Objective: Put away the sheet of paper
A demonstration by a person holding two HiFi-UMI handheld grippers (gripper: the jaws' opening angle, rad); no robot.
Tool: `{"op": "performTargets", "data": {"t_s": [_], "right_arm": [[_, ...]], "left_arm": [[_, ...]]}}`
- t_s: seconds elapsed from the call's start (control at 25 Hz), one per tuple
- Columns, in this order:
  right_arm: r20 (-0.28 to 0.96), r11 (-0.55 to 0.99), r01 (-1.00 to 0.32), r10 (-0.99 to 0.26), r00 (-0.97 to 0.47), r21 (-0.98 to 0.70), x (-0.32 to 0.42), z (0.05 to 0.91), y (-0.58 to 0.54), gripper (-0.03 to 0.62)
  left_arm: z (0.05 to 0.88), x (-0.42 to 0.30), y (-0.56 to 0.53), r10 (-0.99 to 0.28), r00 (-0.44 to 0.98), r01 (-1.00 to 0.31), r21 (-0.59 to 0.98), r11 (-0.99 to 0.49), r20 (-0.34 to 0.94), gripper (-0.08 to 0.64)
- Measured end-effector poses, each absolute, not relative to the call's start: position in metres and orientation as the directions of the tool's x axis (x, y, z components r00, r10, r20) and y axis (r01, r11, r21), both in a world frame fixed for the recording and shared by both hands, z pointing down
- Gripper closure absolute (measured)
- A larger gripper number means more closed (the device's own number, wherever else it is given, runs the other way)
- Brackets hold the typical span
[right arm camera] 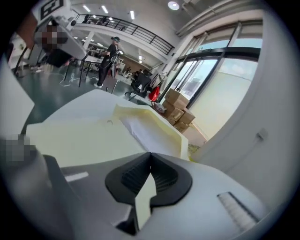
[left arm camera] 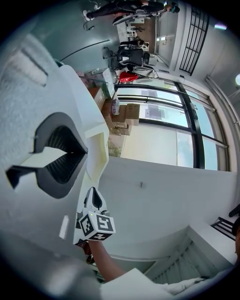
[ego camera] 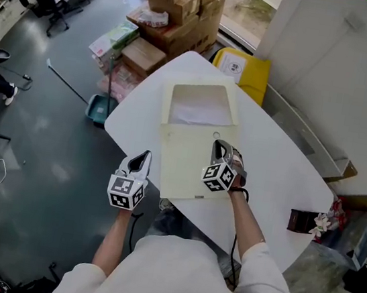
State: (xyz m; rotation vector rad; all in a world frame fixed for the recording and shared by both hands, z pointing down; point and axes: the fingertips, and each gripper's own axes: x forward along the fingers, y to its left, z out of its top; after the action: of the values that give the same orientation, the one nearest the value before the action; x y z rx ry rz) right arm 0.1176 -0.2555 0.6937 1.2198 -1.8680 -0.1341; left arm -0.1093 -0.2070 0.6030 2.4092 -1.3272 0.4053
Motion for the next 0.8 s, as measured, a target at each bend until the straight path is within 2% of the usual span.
{"op": "performTargets", "data": {"t_s": [0.28, 0.8], "right_arm": [[0.527, 0.360, -0.879, -0.836, -0.155, 0.312, 0.131, 0.644, -0.230, 0.591], [0.395, 0.239, -0.957, -0.905, -0.159, 0.164, 0.154, 0.581, -0.157, 0.592]], "left_arm": [[0.586, -0.091, -0.204, -0.750, 0.543, -0.836, 0.153, -0.528, 0.377, 0.554], [0.562, -0.076, -0.193, -0.766, 0.553, -0.830, 0.132, -0.542, 0.327, 0.554]]}}
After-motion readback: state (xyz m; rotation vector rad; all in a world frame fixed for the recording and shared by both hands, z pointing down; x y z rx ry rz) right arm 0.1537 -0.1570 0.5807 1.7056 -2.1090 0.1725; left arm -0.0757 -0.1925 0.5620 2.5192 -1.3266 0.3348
